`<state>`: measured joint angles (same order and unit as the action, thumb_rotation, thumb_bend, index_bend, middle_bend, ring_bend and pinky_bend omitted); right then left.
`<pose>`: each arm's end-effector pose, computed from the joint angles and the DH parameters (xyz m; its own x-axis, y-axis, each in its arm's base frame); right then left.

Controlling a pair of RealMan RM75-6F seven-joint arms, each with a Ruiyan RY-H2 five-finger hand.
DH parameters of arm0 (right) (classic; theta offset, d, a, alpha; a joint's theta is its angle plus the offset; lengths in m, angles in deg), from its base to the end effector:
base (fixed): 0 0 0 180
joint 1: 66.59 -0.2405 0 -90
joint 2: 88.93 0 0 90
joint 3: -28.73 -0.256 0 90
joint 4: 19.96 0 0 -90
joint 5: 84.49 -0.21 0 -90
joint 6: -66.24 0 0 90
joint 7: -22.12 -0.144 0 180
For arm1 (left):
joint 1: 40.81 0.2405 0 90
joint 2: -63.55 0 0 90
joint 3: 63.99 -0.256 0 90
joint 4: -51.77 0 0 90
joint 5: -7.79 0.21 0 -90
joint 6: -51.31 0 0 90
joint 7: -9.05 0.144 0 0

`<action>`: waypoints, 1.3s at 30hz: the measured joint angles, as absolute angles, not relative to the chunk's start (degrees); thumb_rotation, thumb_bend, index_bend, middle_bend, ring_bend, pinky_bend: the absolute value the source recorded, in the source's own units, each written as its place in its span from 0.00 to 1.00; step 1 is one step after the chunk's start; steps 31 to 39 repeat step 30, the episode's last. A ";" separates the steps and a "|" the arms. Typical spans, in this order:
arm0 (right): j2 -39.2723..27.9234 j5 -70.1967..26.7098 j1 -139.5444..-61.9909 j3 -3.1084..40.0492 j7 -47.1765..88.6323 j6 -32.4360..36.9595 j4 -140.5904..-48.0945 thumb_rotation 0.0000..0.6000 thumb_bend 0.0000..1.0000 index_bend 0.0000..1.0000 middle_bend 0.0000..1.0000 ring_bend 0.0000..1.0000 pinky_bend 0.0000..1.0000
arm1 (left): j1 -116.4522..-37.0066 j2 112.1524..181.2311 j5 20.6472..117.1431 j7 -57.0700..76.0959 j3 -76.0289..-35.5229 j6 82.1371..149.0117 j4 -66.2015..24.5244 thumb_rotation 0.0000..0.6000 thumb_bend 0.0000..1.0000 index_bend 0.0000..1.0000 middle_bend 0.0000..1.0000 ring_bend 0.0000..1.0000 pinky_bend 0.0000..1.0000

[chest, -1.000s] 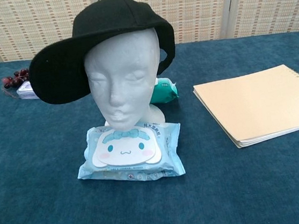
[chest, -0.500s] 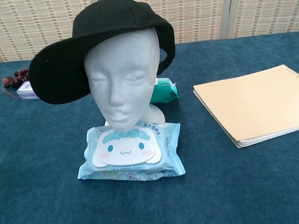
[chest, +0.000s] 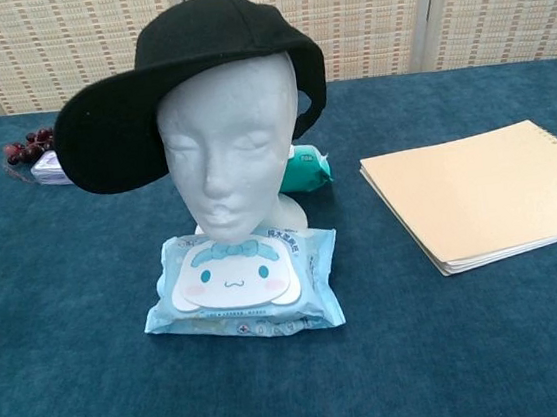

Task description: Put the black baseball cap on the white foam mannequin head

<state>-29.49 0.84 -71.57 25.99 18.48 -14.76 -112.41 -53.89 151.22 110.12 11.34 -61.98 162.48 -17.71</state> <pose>-0.3221 -0.1814 0.1771 0.4079 -0.0682 0.9105 -0.9124 0.0068 0.4093 -0.2521 0.1989 0.0989 0.2291 -0.4556 0.8602 0.8225 -0.3819 -0.4213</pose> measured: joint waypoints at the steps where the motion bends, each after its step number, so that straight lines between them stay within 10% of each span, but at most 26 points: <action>1: -29.38 0.92 -71.57 25.96 18.50 -14.91 -112.37 1.00 0.00 0.07 0.26 0.11 0.37 | -53.70 150.34 109.81 11.38 -62.16 161.84 -18.37 1.00 0.43 0.39 0.43 0.34 0.47; 39: -26.96 4.41 -71.50 25.80 16.96 -18.73 -109.66 1.00 0.00 0.09 0.26 0.11 0.37 | -48.43 139.38 96.69 9.40 -60.58 149.27 -25.56 1.00 0.43 0.40 0.43 0.34 0.48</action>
